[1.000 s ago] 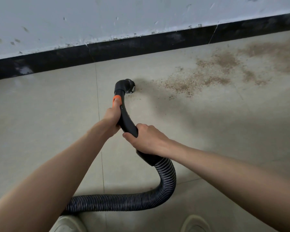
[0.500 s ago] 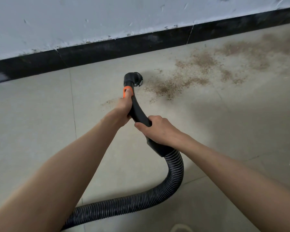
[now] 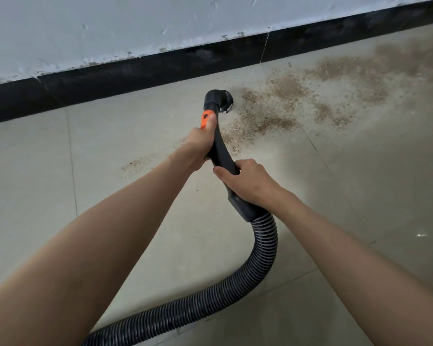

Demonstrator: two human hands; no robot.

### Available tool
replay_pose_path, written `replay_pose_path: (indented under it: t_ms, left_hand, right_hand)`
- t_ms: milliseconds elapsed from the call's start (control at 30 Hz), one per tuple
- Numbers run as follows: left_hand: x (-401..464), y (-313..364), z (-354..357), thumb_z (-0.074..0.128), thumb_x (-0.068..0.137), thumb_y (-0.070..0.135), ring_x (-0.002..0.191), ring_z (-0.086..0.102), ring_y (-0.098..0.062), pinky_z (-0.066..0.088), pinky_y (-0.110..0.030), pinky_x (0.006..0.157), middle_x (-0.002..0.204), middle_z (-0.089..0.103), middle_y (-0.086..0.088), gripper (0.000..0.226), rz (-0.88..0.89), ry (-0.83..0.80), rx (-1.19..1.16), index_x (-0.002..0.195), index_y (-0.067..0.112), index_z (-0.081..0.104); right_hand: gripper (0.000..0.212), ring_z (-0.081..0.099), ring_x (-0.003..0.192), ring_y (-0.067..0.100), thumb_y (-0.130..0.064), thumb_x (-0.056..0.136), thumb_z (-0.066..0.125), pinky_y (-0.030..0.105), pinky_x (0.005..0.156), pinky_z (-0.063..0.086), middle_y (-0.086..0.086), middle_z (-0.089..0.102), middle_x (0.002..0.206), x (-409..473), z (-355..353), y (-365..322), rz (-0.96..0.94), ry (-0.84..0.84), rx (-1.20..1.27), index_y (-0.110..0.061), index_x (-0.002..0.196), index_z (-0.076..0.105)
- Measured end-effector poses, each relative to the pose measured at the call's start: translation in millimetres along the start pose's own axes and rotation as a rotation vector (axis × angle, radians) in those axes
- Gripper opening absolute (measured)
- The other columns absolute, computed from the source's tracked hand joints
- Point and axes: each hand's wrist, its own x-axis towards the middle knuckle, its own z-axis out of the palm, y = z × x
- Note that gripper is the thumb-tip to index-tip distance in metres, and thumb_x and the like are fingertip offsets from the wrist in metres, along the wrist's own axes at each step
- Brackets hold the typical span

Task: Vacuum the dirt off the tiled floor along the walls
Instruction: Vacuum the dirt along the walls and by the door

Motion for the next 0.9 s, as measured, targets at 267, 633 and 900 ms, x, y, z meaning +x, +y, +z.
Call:
replay_pose_path:
  t_ms: [267,633,900]
  left_hand:
    - [4.3,-10.5,0.5,0.044,0.09,0.061,0.088,0.059,-0.024,0.052,-0.033,0.079,0.099,0.059,-0.009,0.063,0.006,-0.04,0.02,0.11,0.002,0.052]
    - [-34.2,-25.8,-73.8,0.048,0.091,0.056,0.081,0.06,-0.018,0.049,-0.026,0.06,0.093,0.06,-0.006,0.051,-0.036,0.022,-0.122,0.101,0.006,0.053]
    - [-78.6,-46.7,-164.5,0.043,0.09,0.033,0.07,0.053,-0.02,0.047,-0.029,0.063,0.083,0.053,-0.01,0.027,-0.07,0.159,-0.144,0.085,0.007,0.049]
  right_hand:
    - [0.043,0.061,0.086,0.027,-0.059,0.094,0.044,0.036,0.07,0.044,0.003,0.061,0.09,-7.5,12.9,-1.8,0.039,0.051,-0.145,-0.017,0.095,0.052]
    - [0.041,0.057,0.073,0.022,-0.061,0.094,0.041,0.034,0.057,0.036,-0.003,0.056,0.077,-44.2,50.1,-37.2,-0.077,-0.012,-0.203,-0.022,0.083,0.043]
    - [0.046,0.05,0.074,0.025,-0.06,0.099,0.029,0.037,0.064,0.035,-0.002,0.049,0.077,-81.0,105.1,-75.3,-0.227,-0.223,-0.291,-0.016,0.093,0.041]
